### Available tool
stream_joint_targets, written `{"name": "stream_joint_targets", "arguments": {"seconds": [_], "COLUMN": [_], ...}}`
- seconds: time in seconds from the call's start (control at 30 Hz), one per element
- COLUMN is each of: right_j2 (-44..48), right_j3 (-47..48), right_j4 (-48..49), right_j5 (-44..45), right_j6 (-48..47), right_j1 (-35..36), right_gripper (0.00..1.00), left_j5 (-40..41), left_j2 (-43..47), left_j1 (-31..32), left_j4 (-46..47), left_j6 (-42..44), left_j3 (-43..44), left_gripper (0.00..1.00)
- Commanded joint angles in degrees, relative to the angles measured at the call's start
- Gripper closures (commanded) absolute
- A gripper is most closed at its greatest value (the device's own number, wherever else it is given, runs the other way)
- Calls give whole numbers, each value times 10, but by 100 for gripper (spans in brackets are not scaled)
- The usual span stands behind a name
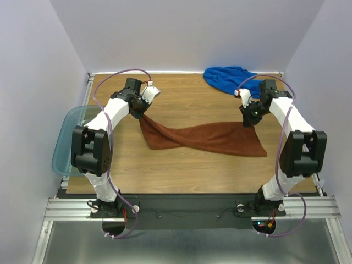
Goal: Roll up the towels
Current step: Flatten the towel
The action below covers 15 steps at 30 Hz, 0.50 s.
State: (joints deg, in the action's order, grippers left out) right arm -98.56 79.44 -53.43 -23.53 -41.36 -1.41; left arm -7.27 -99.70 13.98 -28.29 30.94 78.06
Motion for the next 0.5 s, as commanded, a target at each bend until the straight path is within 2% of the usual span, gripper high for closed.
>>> {"name": "stream_joint_targets", "arguments": {"seconds": [0.0,0.2,0.27,0.3,0.4,0.43,0.47], "right_j2": [98,232,282,291,301,291,283], "right_j3": [-101,-340,-380,-390,-358,-311,-288], "right_j4": [0,34,35,34,17,6,-14], "right_j5": [37,122,153,160,151,137,101], "right_j6": [-90,-165,-187,-188,-141,-124,-88], "right_j1": [46,195,227,228,227,226,226], "right_gripper": [99,99,98,81,53,42,41], "left_j5": [-1,-3,-1,0,-5,-10,-12], "left_j2": [4,5,6,7,6,6,6], "left_j1": [-7,-8,-10,-11,-11,-11,-11], "left_j4": [11,18,19,19,17,15,13], "left_j6": [-24,-25,-25,-24,-25,-26,-28], "left_j3": [28,2,-6,-9,-7,-6,-5], "left_gripper": [100,100,100,100,100,100,100]}}
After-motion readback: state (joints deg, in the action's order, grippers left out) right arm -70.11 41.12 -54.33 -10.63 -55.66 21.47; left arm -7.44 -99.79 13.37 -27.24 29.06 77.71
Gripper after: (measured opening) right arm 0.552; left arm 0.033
